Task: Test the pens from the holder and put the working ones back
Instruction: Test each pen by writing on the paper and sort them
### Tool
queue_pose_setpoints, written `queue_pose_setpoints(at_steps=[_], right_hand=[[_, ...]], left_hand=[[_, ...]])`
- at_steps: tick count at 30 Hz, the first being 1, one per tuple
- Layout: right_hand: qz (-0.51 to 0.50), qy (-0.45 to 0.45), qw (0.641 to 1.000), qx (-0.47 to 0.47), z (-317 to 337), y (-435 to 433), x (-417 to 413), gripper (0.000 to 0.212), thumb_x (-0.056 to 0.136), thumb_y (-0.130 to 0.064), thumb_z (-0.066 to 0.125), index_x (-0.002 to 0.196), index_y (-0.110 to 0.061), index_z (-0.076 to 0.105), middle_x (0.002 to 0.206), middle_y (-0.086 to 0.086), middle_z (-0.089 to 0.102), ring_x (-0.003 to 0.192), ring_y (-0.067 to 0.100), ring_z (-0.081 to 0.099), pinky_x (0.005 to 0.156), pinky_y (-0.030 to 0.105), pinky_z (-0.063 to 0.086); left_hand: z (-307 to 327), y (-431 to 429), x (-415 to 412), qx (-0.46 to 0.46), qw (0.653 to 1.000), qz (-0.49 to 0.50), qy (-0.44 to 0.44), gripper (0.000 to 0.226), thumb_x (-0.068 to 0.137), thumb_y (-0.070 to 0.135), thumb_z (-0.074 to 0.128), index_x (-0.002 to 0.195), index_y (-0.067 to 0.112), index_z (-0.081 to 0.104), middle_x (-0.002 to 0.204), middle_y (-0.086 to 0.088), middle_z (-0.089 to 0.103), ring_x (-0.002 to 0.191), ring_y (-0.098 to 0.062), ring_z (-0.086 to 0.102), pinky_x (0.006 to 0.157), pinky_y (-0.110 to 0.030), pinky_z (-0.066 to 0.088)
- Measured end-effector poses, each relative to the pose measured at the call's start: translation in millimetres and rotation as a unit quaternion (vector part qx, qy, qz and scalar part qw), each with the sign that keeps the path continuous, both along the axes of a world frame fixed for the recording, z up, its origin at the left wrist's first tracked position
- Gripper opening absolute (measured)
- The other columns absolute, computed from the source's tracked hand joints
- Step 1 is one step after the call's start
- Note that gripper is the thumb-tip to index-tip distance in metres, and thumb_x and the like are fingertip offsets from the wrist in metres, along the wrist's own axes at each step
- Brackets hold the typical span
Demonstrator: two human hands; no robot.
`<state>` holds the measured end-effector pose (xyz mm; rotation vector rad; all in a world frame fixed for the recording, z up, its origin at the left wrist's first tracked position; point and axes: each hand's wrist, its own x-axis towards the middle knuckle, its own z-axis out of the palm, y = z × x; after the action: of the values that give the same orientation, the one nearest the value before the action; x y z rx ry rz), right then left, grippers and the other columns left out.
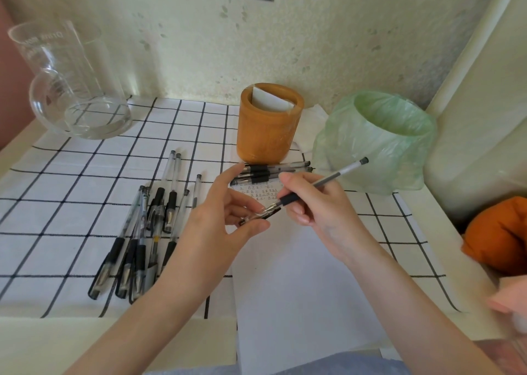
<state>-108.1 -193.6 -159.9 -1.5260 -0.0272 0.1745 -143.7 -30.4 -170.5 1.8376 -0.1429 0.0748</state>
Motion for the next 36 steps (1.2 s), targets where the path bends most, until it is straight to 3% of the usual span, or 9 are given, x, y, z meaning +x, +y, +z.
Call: queue_pose_setpoints(at_steps=[4,7,11,17,23,27,31,33,36], right_hand=[[0.059,0.017,0.998,-0.01,-0.7,3.9,-2.1,0.021,0.085,-0.022,0.065,0.066,-0.014,0.064,0.047,-0.001,0.041,0.041,0.011,0.033,0.043,0.019,0.021],[0.075,0.025,0.997,0.006,0.3,3.0,-2.6,0.02,0.071,-0.031,0.072,0.066,-0.016,0.059,0.049,-0.002,0.044,0.043,0.01,0.035,0.042,0.017,0.024],[0.058,0.019,0.998,-0.003,0.1,3.1,-4.3,0.037,0.065,-0.04,0.076,0.048,-0.024,0.048,0.04,-0.007,0.033,0.04,0.01,0.026,0.043,0.019,0.021],[0.053,0.05,0.997,0.019,-2.1,9.1,-7.7,0.045,0.066,-0.036,0.07,0.054,-0.015,0.033,0.039,-0.007,0.027,0.039,0.01,0.022,0.048,0.025,0.013],[0.087,0.077,0.992,0.043,-4.1,12.4,-9.4,0.042,0.066,-0.044,0.068,0.073,-0.006,0.052,0.044,-0.006,0.035,0.044,0.009,0.029,0.046,0.019,0.022],[0.123,0.104,0.98,0.118,-5.9,19.7,-10.5,0.03,0.079,-0.033,0.06,0.084,-0.004,0.065,0.061,-0.002,0.053,0.058,0.008,0.046,0.049,0.015,0.035],[0.069,0.143,0.979,0.131,-9.3,15.4,-5.9,0.023,0.085,-0.02,0.059,0.091,0.001,0.066,0.067,0.004,0.064,0.057,0.009,0.057,0.051,0.016,0.045],[0.02,0.175,0.978,0.114,-13.8,14.9,-2.9,0.02,0.087,-0.02,0.062,0.083,0.0,0.067,0.065,0.006,0.066,0.053,0.01,0.059,0.048,0.016,0.047],[-0.027,0.182,0.979,0.082,-17.0,13.3,2.1,0.024,0.087,-0.022,0.064,0.078,-0.001,0.067,0.066,0.009,0.067,0.05,0.011,0.061,0.046,0.017,0.048]], left_hand=[[2.7,-0.2,-2.7,0.036,0.999,-0.006,0.009,0.046,0.076,0.016,0.073,0.114,0.034,0.054,0.085,0.01,0.067,0.08,0.0,0.063,0.073,-0.007,0.047],[5.7,2.5,-2.6,0.016,0.999,-0.012,0.047,0.009,0.083,0.023,0.063,0.089,0.018,0.069,0.072,0.003,0.071,0.06,-0.003,0.064,0.054,-0.009,0.046],[7.2,2.6,-4.1,0.026,0.999,-0.017,0.043,0.02,0.085,0.03,0.059,0.074,0.016,0.068,0.059,0.005,0.066,0.042,-0.004,0.051,0.045,-0.008,0.037],[1.4,0.9,-9.6,0.047,0.999,-0.013,0.022,0.022,0.086,0.03,0.057,0.071,0.018,0.066,0.047,0.009,0.053,0.036,-0.006,0.04,0.041,-0.008,0.03],[2.6,0.1,-8.0,0.064,0.998,0.009,0.004,0.026,0.086,0.036,0.055,0.068,0.02,0.063,0.044,0.009,0.049,0.036,-0.007,0.036,0.04,-0.012,0.028],[3.6,2.5,-2.6,0.137,0.989,0.04,-0.04,0.033,0.087,0.041,0.052,0.065,0.018,0.056,0.041,0.008,0.047,0.037,-0.006,0.041,0.042,-0.014,0.031],[5.5,8.0,-3.3,0.213,0.976,0.04,-0.003,0.053,0.073,0.068,0.029,0.073,0.022,0.054,0.048,0.006,0.055,0.041,-0.002,0.047,0.046,-0.016,0.034],[5.2,12.2,-3.0,0.299,0.952,0.067,0.007,0.06,0.073,0.072,0.019,0.077,0.024,0.055,0.055,0.005,0.057,0.05,-0.004,0.052,0.051,-0.023,0.041],[3.8,20.7,-1.2,0.434,0.894,0.109,0.0,0.046,0.087,0.061,0.027,0.076,0.022,0.051,0.059,0.005,0.053,0.058,-0.014,0.055,0.05,-0.024,0.041]])
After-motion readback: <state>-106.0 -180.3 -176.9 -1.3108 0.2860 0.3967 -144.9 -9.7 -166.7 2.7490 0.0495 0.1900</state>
